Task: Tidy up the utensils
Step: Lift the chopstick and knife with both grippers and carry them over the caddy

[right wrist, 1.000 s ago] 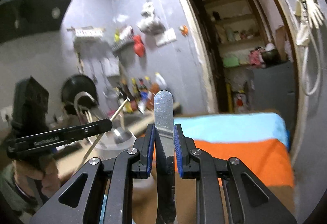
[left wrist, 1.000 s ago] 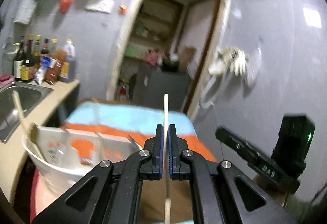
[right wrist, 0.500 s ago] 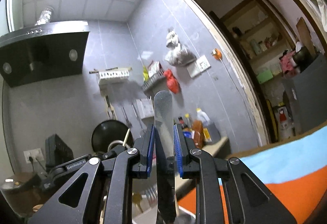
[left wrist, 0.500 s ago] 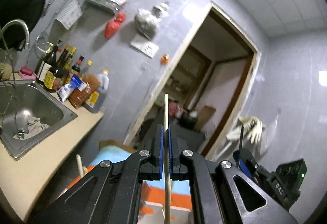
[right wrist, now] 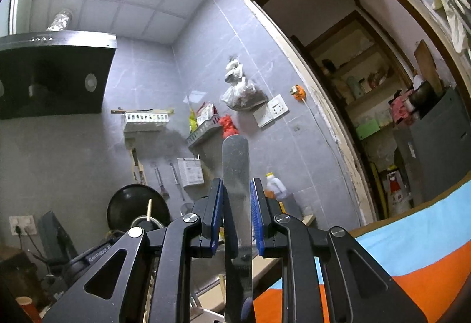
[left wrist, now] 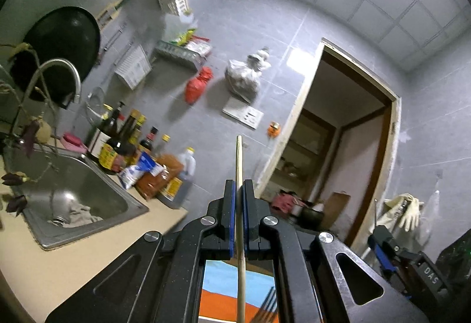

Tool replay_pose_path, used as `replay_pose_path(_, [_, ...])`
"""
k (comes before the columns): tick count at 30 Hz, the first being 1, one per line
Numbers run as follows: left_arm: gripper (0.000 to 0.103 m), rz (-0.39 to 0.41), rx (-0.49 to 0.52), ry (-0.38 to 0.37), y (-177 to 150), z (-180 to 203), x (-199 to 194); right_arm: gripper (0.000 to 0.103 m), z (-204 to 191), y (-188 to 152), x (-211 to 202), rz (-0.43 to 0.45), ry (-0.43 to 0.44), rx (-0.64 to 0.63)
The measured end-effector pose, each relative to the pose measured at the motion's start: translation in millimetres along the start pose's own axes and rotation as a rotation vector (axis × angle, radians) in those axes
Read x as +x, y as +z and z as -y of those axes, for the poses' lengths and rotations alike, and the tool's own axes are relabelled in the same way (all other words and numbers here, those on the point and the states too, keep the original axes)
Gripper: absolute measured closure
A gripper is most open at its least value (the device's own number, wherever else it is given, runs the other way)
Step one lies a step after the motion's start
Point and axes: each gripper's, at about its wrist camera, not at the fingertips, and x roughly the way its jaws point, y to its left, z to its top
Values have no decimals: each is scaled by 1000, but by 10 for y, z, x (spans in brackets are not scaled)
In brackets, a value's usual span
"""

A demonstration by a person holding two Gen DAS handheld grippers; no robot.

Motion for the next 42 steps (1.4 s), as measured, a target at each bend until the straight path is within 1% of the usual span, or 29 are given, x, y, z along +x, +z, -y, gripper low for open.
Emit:
replay_pose_path(4, [101,15,-19,13,-4,-77,10,87,7,-10,1,4,-1,1])
replay_pose_path(9, [101,15,-51,-6,28,-151,8,87,-34,38,86,7,21,-22])
replay_pose_path(12, [101,18,-62,-19,26,-188,3,87,-29,53,160,-9,48,-20])
replay_pose_path(16, [101,24,-49,-16,-24,-179,-8,87,-3,1,205,-37,71,-16])
replay_pose_path(23, [101,14,9,-21,-119,-82,-18,87,-36,-96,242,-84,69,-35])
replay_pose_path(27, [101,11,25,-24,-155,-66,-40,87,-35,-87,242,-94,63,-24])
replay_pose_path(33, [101,-10,31,-31,-189,-59,-46,87,-122,26,183,-75,52,-13])
replay_pose_path(38, [101,-2,42,-36,-188,-55,-104,87,-344,16,215,-77,19,-88])
replay_pose_path(42, [101,1,45,-39,-177,-64,-121,87,-479,-73,277,-92,-39,-142])
